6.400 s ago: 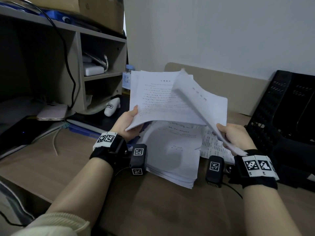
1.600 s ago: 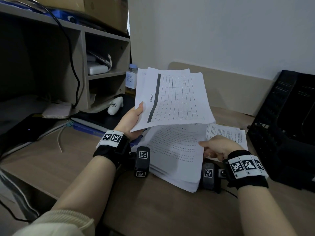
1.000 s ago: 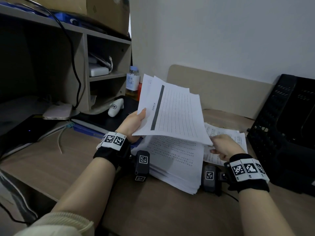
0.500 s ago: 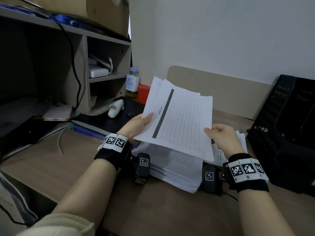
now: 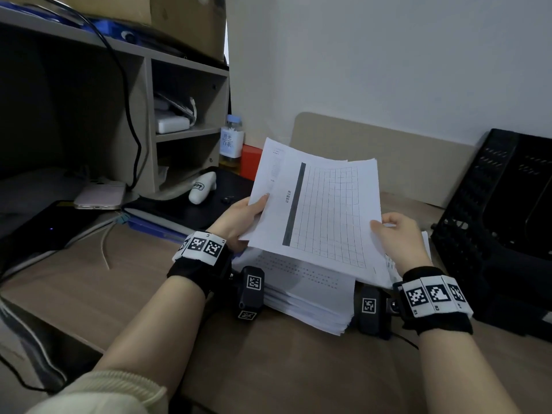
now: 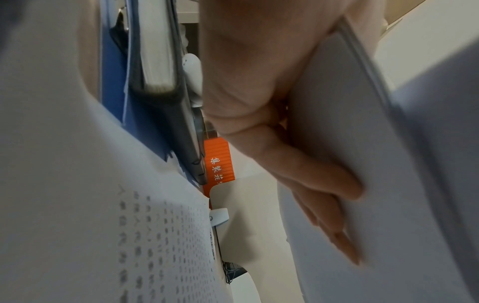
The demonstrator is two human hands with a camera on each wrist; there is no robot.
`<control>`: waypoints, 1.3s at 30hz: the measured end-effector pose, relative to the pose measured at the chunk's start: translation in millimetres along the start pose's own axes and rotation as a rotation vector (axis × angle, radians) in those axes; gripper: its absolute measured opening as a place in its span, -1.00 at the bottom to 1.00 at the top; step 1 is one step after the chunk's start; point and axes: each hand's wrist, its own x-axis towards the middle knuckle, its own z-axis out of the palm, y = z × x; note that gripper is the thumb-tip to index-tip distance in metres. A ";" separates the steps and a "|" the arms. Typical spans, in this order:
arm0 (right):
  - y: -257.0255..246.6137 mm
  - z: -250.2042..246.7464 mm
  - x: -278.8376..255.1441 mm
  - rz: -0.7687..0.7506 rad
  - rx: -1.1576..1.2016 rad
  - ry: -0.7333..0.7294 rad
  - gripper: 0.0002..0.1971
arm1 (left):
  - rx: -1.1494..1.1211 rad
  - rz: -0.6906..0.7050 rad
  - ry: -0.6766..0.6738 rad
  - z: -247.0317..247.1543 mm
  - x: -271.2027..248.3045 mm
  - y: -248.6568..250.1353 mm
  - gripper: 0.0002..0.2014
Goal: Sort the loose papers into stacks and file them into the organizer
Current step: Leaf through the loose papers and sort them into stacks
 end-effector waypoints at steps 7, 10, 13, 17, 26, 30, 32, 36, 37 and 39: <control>-0.1 -9.8 -6.3 0.035 0.004 0.046 -0.83 | -0.032 -0.039 -0.040 8.6 -4.1 2.0 -0.71; 0.5 -18.4 -13.7 0.053 -0.007 0.063 -0.78 | -0.013 -0.045 -0.062 15.3 -4.9 1.6 -0.70; 6.1 -29.2 -23.0 0.082 -0.034 0.069 -0.78 | -0.016 -0.044 -0.067 23.7 -9.0 0.6 -0.70; 16.9 -46.7 -38.2 0.112 -0.050 0.080 -0.81 | -0.175 -0.053 0.012 28.8 -15.6 2.0 -0.74; 33.2 -77.7 -64.8 0.195 -0.063 0.095 -0.78 | -0.053 -0.008 0.365 27.8 -11.9 3.2 -0.48; 39.9 -83.2 -67.3 0.240 -0.049 0.091 -0.79 | 0.086 0.066 0.454 30.9 -18.5 5.2 -0.53; 43.4 -84.5 -68.0 0.260 -0.040 0.085 -0.79 | 0.077 0.078 0.499 30.3 -13.5 1.5 -0.55; 50.9 -85.8 -67.4 0.307 -0.037 0.068 -0.79 | -0.196 0.082 0.434 32.4 -17.5 1.8 -0.61; 52.8 -86.3 -66.9 0.324 -0.050 0.058 -0.81 | -0.445 0.081 0.392 34.8 -20.6 4.9 -0.61; 55.3 -87.1 -66.2 0.350 -0.084 0.032 -0.84 | -0.760 0.065 0.341 42.5 -26.6 9.6 -0.57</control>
